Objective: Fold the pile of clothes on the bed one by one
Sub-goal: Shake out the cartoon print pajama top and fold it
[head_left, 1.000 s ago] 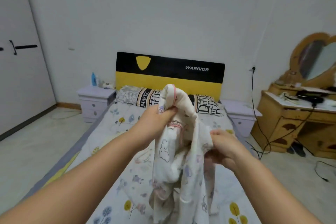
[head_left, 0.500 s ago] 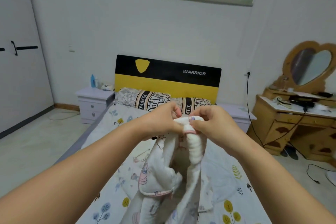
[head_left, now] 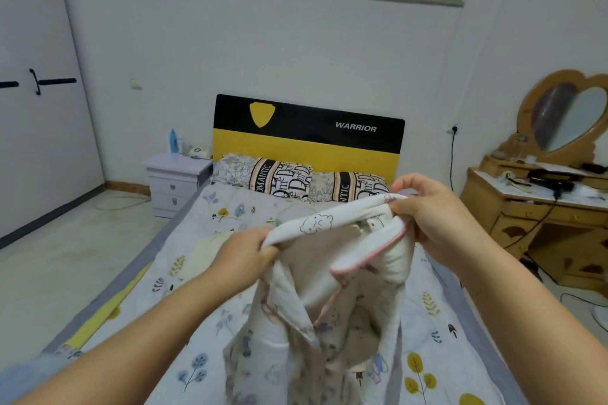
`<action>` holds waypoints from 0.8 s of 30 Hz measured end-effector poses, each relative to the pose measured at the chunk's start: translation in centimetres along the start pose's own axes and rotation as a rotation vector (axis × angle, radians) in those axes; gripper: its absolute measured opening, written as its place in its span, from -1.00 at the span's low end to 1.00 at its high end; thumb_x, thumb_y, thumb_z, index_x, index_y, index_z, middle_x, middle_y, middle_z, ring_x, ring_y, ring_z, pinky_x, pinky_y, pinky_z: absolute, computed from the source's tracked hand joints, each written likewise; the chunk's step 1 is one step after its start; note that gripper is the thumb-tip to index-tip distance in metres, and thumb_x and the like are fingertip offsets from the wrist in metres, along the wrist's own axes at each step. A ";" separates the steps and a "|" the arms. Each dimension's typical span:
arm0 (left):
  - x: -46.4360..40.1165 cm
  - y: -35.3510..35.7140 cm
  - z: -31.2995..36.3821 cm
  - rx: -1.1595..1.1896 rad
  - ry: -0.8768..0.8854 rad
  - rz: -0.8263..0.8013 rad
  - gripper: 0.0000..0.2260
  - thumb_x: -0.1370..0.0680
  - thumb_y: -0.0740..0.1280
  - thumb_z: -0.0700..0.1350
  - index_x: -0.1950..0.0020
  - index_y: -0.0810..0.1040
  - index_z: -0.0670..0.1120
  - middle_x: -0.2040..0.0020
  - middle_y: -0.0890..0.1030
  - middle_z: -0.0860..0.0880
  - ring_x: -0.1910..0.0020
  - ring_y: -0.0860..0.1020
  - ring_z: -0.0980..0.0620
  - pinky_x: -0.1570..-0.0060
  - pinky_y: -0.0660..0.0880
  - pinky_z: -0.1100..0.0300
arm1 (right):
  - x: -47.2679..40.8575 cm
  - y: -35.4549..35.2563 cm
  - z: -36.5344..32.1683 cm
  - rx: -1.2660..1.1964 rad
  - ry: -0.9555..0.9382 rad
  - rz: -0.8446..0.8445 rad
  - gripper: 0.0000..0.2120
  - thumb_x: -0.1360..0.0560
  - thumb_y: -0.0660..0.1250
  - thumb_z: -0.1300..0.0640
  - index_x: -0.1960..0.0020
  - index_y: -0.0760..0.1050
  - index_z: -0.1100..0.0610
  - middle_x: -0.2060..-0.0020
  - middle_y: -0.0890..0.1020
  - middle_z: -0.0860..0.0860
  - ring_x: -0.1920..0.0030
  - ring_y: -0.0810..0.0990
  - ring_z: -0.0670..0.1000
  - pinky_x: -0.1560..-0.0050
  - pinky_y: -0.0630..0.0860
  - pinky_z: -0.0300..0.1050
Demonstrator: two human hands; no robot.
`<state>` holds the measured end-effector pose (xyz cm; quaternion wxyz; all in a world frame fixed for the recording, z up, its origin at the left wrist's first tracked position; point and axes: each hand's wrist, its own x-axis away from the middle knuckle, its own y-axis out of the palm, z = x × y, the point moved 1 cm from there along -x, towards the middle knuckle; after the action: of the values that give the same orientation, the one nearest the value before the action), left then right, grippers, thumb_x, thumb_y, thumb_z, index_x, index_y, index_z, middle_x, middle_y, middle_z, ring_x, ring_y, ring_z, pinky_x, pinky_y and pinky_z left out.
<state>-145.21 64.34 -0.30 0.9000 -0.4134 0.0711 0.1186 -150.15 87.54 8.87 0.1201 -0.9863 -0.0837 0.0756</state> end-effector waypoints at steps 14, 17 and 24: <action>-4.3 -4.5 5.7 0.783 -0.197 -0.088 -0.86 -0.53 0.24 -0.15 -0.08 0.42 -0.06 0.05 0.58 -0.15 0.15 0.58 -0.06 0.15 0.54 0.10 | 1.6 -0.2 9.0 0.058 0.226 0.174 -0.74 -0.46 0.16 0.43 0.12 0.30 0.07 0.21 0.50 0.20 0.33 0.44 0.10 0.37 0.32 -0.10; -4.2 -4.9 4.3 0.723 -0.205 -0.068 -0.88 -0.52 0.24 -0.20 0.06 0.38 0.02 0.18 0.52 -0.09 0.29 0.51 0.00 0.32 0.44 0.16 | 1.8 -0.2 8.6 -0.174 0.282 0.157 -0.70 -0.46 0.04 0.48 0.22 0.31 0.10 0.39 0.45 0.10 0.53 0.39 0.01 0.55 0.27 -0.23; -4.5 -5.0 1.2 0.565 -0.243 0.155 -0.85 -0.51 0.20 -0.11 0.09 0.56 -0.08 0.10 0.63 -0.15 0.11 0.57 -0.11 0.07 0.47 0.03 | 2.8 2.5 8.6 0.828 -0.017 -0.127 -0.58 -0.32 0.40 -0.21 0.15 0.22 -0.01 0.30 0.47 -0.09 0.38 0.40 -0.07 0.45 0.22 -0.18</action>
<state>-148.17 61.36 5.11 0.9695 -0.1231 0.0246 0.2107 -148.50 87.63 -0.38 0.5102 -0.8470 -0.1077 0.1036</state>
